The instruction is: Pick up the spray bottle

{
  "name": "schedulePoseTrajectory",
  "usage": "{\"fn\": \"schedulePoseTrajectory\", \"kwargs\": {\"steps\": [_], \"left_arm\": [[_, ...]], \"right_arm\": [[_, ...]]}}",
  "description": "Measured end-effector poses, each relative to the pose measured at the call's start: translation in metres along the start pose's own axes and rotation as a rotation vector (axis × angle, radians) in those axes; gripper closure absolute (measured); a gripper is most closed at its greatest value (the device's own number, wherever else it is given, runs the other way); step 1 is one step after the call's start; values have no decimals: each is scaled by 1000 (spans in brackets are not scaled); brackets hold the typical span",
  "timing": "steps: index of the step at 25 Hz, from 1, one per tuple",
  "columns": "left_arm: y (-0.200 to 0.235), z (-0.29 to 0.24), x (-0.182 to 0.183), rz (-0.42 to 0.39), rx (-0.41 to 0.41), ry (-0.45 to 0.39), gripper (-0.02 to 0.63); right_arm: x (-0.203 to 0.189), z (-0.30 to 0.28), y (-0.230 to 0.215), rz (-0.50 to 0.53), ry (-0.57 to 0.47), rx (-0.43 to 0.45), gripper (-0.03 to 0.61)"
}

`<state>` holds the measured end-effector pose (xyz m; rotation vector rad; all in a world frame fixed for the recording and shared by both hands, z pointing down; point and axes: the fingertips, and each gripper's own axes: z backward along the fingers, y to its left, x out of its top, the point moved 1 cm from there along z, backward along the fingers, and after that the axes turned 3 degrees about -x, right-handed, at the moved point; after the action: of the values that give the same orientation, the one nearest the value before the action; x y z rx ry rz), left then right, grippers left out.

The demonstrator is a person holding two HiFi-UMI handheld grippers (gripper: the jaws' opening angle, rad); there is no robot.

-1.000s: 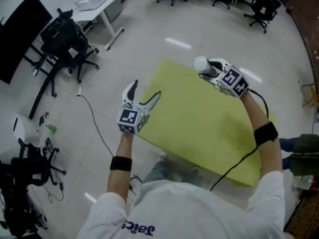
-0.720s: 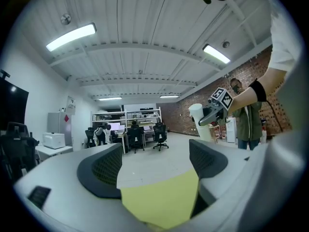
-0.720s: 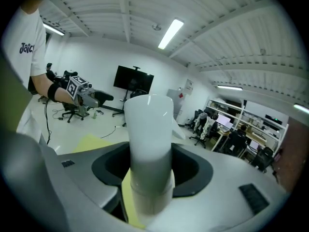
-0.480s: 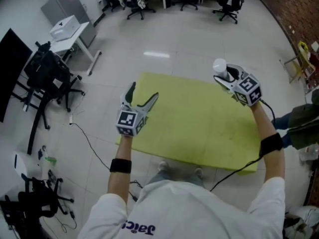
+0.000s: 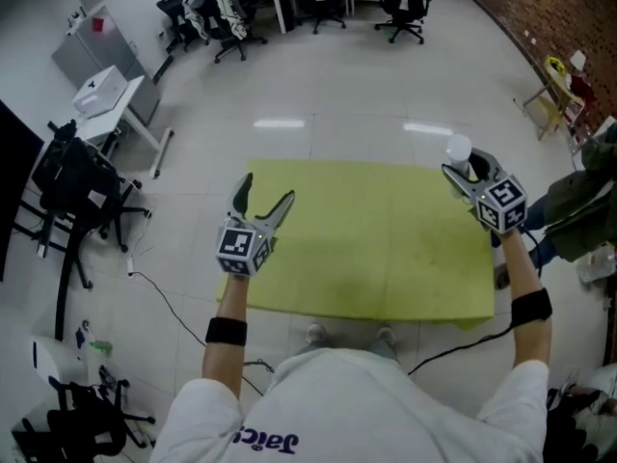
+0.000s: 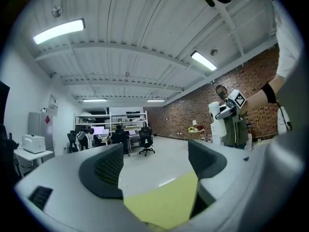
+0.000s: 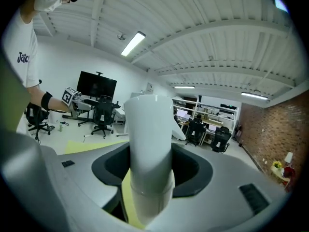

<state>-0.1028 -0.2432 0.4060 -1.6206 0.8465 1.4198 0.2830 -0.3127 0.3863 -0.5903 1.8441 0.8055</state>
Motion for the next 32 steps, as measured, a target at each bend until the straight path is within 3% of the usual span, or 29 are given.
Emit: {"fn": "schedulePoseTrajectory", "kwargs": {"steps": [10, 32], "left_arm": [[-38, 13, -17, 16, -14, 10, 190], [-57, 48, -39, 45, 3, 20, 190]], "right_arm": [[-48, 65, 10, -57, -5, -143, 330], [-131, 101, 101, -319, -69, -248, 331]]}}
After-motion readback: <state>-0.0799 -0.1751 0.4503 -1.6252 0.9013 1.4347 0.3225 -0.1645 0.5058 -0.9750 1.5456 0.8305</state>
